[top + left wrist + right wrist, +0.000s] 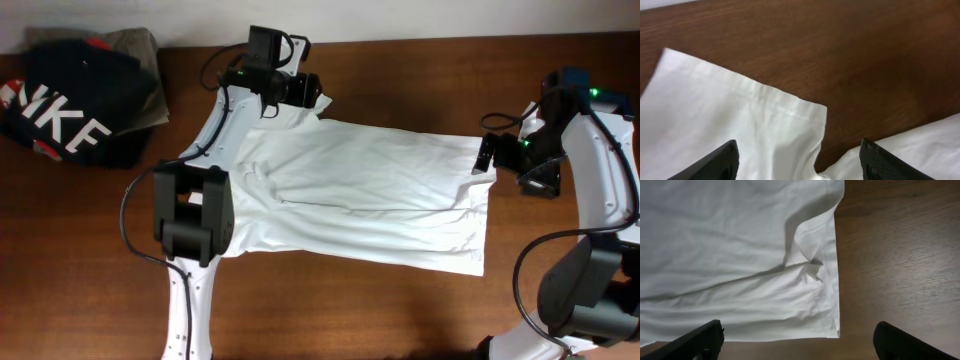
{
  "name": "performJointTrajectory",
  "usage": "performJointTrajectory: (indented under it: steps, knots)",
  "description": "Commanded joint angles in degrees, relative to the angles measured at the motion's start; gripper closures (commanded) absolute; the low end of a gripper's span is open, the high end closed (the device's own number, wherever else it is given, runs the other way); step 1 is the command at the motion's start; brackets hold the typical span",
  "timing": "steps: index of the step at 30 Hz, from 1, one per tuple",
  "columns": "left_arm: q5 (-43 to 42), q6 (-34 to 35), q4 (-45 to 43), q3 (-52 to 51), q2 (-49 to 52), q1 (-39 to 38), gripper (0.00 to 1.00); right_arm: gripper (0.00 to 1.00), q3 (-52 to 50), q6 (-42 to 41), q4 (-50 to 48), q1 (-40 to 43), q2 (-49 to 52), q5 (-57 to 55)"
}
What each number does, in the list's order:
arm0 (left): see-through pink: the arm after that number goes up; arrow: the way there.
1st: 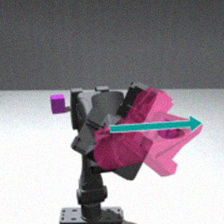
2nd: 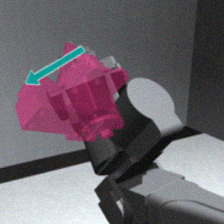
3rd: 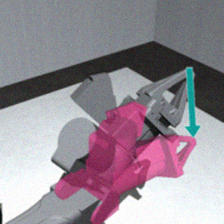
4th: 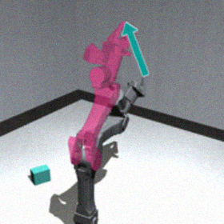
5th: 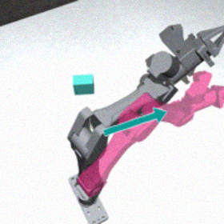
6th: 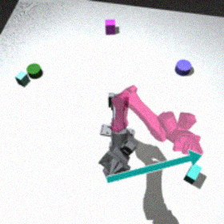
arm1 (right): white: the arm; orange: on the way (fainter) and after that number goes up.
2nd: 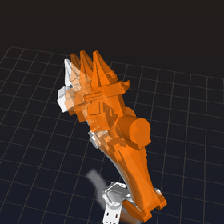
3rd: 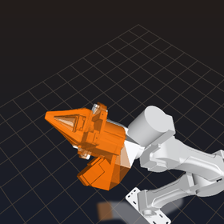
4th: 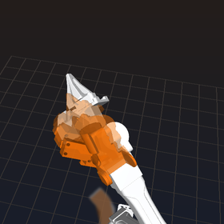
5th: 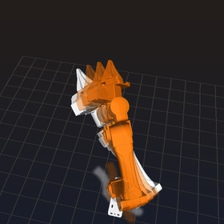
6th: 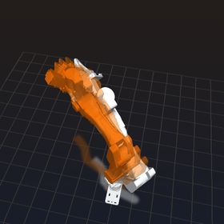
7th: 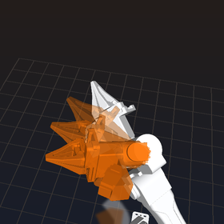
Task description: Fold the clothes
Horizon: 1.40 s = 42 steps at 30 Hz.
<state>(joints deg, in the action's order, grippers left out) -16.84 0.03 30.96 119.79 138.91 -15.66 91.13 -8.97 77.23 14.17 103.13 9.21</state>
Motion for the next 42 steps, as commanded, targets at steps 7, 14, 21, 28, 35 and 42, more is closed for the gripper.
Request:
performJointTrajectory:
  steps: [7,14,21,28,35,42]
  knots:
    - [14.29,-4.46,0.55,1.66,5.25,-5.77,0.24,0.01,-1.31,1.14,0.17,0.04,-0.52,0.70]
    - [17.79,-4.48,-2.01,1.66,5.73,-5.95,0.29,0.01,-2.84,1.27,0.22,0.04,-0.52,0.66]
    - [19.71,0.76,-7.13,1.66,8.74,-4.79,0.28,0.01,-2.84,1.27,0.17,0.04,-0.52,0.68]
    - [19.52,0.85,-10.16,1.66,9.07,-0.42,0.29,0.01,-2.84,1.27,-0.28,0.04,-0.52,0.66]
    - [15.56,2.14,-10.58,1.66,13.22,0.17,0.31,0.01,-2.84,1.25,-0.92,0.04,-0.52,0.66]
    - [15.61,2.10,-10.56,1.66,13.38,1.70,0.98,0.01,-2.84,1.27,-5.46,0.11,-0.52,0.63]
